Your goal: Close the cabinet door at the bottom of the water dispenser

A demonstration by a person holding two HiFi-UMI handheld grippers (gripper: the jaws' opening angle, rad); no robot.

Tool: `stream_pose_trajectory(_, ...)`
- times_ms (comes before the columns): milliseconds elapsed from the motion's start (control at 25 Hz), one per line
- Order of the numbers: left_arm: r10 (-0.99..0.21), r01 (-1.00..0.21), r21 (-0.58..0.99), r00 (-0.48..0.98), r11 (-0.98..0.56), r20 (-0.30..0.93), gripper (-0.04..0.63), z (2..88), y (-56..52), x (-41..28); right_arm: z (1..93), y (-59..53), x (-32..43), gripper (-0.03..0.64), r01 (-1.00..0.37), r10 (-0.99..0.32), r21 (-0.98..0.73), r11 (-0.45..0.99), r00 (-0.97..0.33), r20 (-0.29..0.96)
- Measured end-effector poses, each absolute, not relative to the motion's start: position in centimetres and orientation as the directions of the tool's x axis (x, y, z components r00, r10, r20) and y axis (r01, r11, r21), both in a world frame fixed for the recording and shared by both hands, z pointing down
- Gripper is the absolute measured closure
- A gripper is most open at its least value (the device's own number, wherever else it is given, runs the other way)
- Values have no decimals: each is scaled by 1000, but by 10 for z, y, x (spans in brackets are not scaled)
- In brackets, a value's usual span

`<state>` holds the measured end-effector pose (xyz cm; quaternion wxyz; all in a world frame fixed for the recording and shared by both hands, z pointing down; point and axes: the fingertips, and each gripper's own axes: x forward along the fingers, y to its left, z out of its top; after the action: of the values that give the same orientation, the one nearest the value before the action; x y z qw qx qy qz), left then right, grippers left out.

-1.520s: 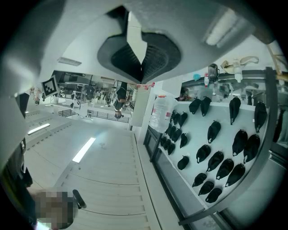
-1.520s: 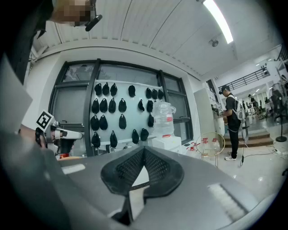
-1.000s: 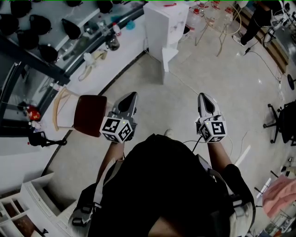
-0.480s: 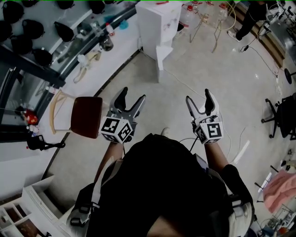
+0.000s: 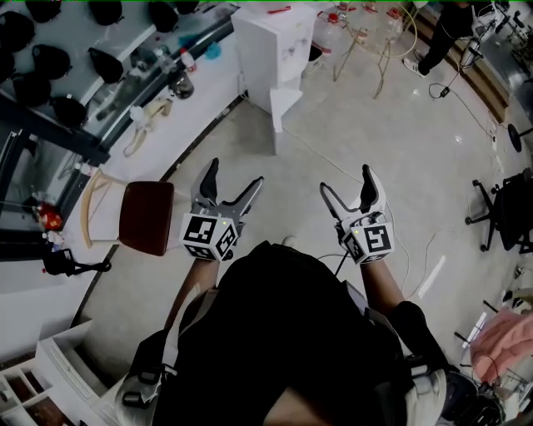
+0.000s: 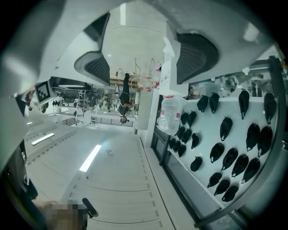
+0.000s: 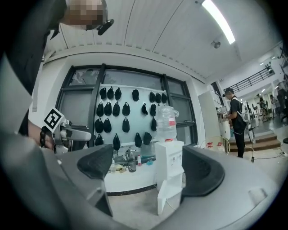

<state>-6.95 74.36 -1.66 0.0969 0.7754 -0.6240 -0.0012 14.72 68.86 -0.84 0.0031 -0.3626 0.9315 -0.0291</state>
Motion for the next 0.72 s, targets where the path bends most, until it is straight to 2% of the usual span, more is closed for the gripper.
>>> stream_pose_trajectory(160,-969,-967,161,217,-197,119,133,-16,726,-49,-12,674,163,160,-676,-679,-87,731,-734,-1)
stream_pose_trajectory(320,-968,-969,154,214,-194,127,133,-14,712,-35,-3,663,179,160,-675,-675,-93,732,-737,34)
stream_pose_trajectory(720,-963,-969,156,214,-189,162,133,-3,692,-35,18,636,191,160,-697,-694,-104,710,-717,69)
